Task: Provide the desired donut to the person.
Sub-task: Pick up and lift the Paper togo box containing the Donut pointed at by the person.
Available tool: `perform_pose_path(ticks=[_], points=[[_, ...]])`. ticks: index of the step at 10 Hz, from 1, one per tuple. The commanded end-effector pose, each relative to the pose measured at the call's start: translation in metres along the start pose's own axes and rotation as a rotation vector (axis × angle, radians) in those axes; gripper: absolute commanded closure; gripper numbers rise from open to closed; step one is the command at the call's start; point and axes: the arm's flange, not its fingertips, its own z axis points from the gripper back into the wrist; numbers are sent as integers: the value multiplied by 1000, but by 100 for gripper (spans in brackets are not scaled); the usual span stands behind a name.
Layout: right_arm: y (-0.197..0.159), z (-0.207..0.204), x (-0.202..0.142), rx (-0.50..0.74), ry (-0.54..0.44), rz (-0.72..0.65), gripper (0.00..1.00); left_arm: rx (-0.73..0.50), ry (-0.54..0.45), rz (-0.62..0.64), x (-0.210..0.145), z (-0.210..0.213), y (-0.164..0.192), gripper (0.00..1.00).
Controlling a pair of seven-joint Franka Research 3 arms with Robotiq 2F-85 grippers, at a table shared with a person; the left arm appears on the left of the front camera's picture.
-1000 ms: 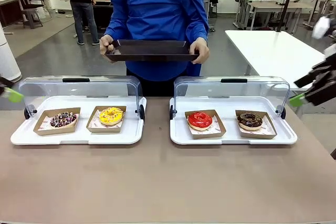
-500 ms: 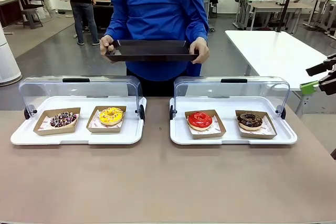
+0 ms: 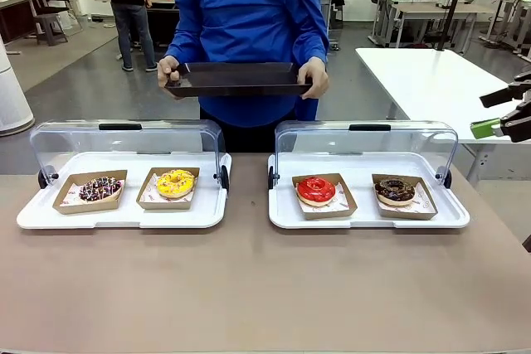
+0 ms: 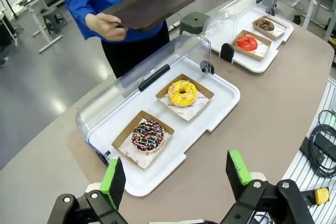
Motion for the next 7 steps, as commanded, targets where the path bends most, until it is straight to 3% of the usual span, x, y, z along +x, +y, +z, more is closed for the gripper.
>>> perform_pose_path(ticks=[1, 3, 4, 5, 7], points=[[41, -26, -34, 16, -46, 41, 0, 8, -57, -25, -74, -52, -72, 0], [42, -26, -33, 5, -36, 39, 0, 0, -58, -31, -76, -50, -71, 0], [42, -33, -28, 12, 4, -45, 0, -8, 35, -96, -76, -56, -74, 0], [0, -1, 0, 7, -7, 29, 0, 0, -14, -9, 2, 2, -1, 0], [0, -1, 0, 7, -7, 29, 0, 0, -14, -9, 2, 2, -1, 0]])
